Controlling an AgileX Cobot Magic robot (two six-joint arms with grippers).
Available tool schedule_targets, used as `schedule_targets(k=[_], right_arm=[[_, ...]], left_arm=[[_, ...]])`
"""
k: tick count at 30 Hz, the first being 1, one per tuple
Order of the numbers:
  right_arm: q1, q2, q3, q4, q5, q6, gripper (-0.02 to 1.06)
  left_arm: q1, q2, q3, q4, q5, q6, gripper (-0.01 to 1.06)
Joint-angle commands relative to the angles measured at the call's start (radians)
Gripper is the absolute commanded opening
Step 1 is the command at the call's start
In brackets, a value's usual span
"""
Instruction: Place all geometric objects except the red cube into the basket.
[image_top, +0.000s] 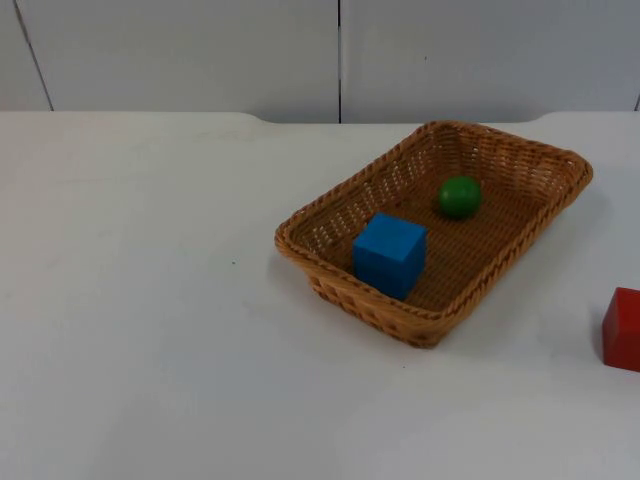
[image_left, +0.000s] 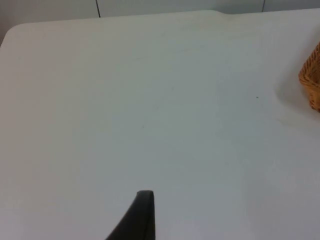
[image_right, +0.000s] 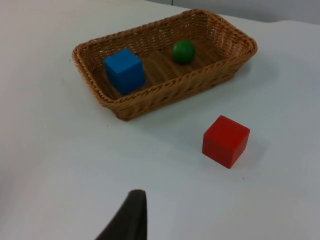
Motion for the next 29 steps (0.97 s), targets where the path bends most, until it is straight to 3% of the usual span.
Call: schedule_targets(k=[1,3,8,13,25,29], right_arm=[[-0.023,-0.002,0.001,-0.007,-0.007,0.001,1.05],[-0.038,-0.002,0.001,-0.007,-0.007,0.001,1.05],[-0.200,-0.002,0.001,-0.002,-0.007,0.001,1.05],[-0.293,-0.002,0.001,-0.002,-0.009,0.001,1.05],[-0.305,-0.002,0.001,-0.007,-0.009,0.001,1.05],[-0.305,-0.002,0.001,-0.007,-0.009,0.001,1.05]], left_arm=[[0.003,-0.003,0.004,0.004,-0.003,-0.007,1.05],[0.003,-0.003,0.004,0.004,-0.003,-0.007,1.05],[0.003,-0.003,0.004,0.004,-0.003,-0.007,1.05],[0.003,-0.003,0.004,0.004,-0.003,-0.007,1.05],[0.003,-0.003,0.004,0.004,-0.003,-0.007,1.05],[0.045,-0.003,0.004,0.005,-0.003,-0.007,1.05]])
